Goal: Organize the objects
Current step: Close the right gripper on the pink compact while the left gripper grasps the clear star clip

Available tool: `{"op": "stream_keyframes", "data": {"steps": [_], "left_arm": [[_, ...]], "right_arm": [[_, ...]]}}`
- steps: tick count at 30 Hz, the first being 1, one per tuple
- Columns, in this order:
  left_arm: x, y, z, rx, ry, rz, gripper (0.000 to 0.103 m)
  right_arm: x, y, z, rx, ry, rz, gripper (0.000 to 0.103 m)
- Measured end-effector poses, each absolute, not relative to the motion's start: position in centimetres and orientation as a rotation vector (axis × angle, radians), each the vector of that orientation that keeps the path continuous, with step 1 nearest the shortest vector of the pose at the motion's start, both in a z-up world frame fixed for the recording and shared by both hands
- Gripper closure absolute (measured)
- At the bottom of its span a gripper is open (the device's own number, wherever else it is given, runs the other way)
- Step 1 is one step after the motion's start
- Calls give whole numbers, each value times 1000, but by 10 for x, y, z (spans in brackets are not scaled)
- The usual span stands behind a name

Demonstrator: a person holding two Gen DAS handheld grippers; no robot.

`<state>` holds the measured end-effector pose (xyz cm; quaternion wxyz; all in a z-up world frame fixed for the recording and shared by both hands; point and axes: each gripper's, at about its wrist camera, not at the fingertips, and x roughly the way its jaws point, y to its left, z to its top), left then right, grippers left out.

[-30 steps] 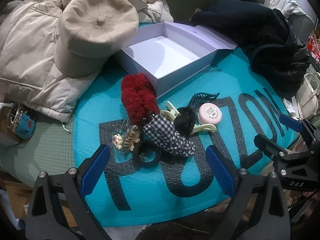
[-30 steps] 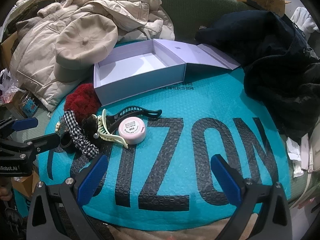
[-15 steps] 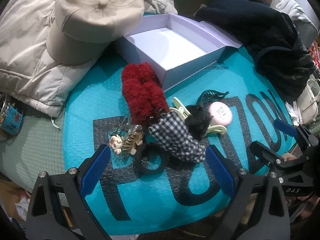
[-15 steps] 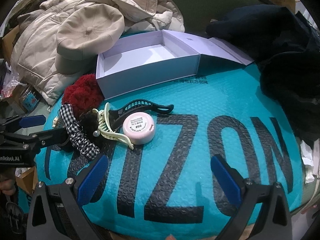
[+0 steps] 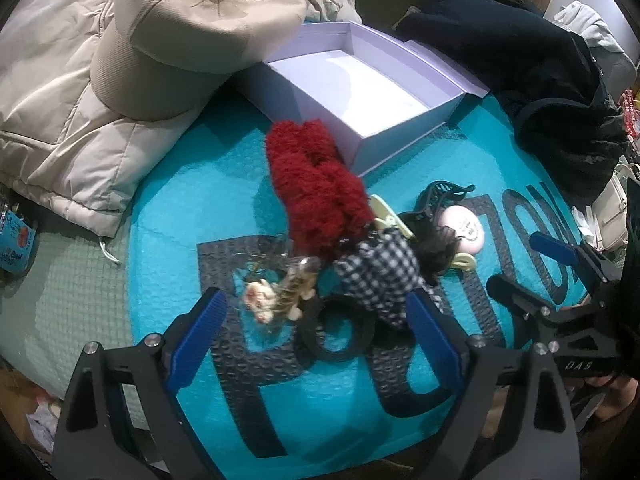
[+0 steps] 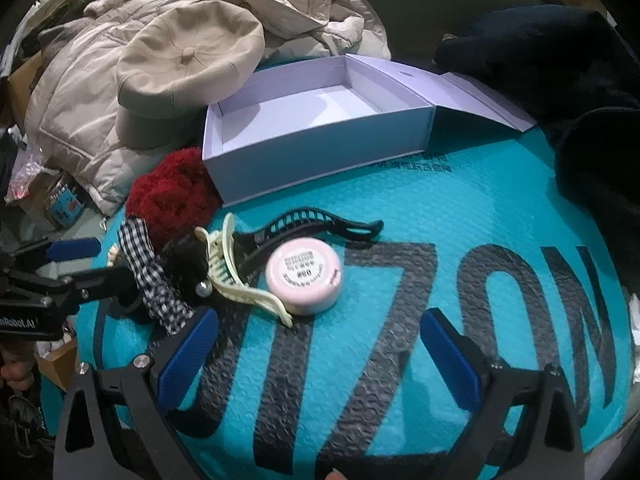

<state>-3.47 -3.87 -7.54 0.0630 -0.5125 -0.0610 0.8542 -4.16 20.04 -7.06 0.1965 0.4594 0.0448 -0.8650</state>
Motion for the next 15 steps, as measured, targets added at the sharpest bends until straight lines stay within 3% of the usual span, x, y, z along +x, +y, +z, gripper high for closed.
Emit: {"op": "stream_keyframes", "data": {"steps": [15], "left_arm": [[-41, -64, -80, -1535, -176, 2593, 31]], "right_arm": [[-64, 191, -79, 1299, 74, -2411, 16]]}}
